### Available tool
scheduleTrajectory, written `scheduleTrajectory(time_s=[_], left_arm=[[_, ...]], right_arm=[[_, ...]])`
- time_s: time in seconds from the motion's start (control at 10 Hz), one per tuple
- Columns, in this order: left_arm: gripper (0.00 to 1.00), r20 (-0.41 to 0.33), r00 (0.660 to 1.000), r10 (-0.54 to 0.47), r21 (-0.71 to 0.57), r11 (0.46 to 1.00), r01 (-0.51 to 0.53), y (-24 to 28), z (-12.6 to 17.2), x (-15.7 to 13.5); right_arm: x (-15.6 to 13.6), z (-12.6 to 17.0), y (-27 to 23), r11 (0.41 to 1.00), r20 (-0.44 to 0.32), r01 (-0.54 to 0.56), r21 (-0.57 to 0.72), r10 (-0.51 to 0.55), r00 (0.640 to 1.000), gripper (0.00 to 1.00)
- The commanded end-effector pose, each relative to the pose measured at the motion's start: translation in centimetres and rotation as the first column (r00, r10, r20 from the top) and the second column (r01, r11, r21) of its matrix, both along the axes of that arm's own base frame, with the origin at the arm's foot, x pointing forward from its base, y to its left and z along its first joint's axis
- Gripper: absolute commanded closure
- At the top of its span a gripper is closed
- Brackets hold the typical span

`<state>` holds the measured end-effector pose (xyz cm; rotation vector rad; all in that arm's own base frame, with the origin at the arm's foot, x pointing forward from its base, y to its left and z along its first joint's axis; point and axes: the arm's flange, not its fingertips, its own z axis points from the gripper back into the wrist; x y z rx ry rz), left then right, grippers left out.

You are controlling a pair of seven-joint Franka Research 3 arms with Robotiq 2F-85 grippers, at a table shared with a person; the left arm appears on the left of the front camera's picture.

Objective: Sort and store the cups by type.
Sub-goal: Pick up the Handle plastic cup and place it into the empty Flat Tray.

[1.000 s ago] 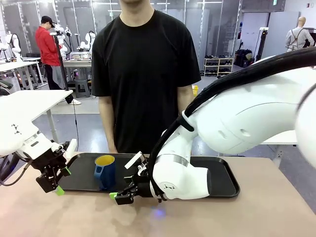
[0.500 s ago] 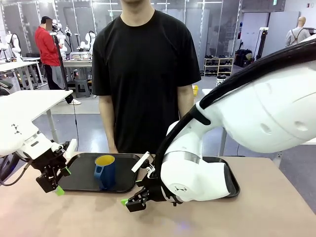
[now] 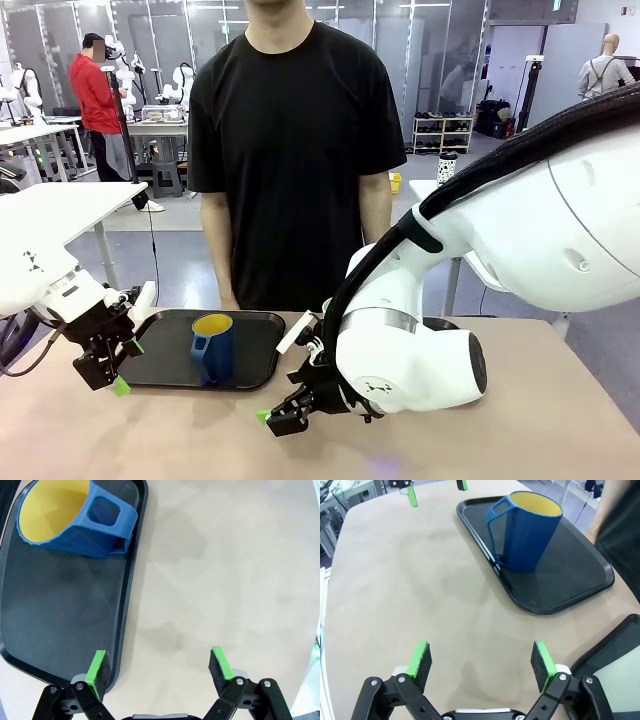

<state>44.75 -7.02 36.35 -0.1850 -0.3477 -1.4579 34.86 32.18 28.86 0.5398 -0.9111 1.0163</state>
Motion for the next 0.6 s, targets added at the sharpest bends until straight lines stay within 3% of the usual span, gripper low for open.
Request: scheduleTrajectory(time_s=[0.0,0.5], left_arm=[[0.0,0.004,1.0,0.001,-0.006,1.0,-0.001,0.01,0.05,0.12],[0.0,0.004,1.0,0.001,-0.006,1.0,-0.001,0.01,0.05,0.12]], right_arm=[[0.42,0.02,0.41,1.0,0.005,-0.001,0.007,0.001,1.0,0.0],[0.42,0.02,0.41,1.0,0.005,-0.001,0.007,0.001,1.0,0.0]])
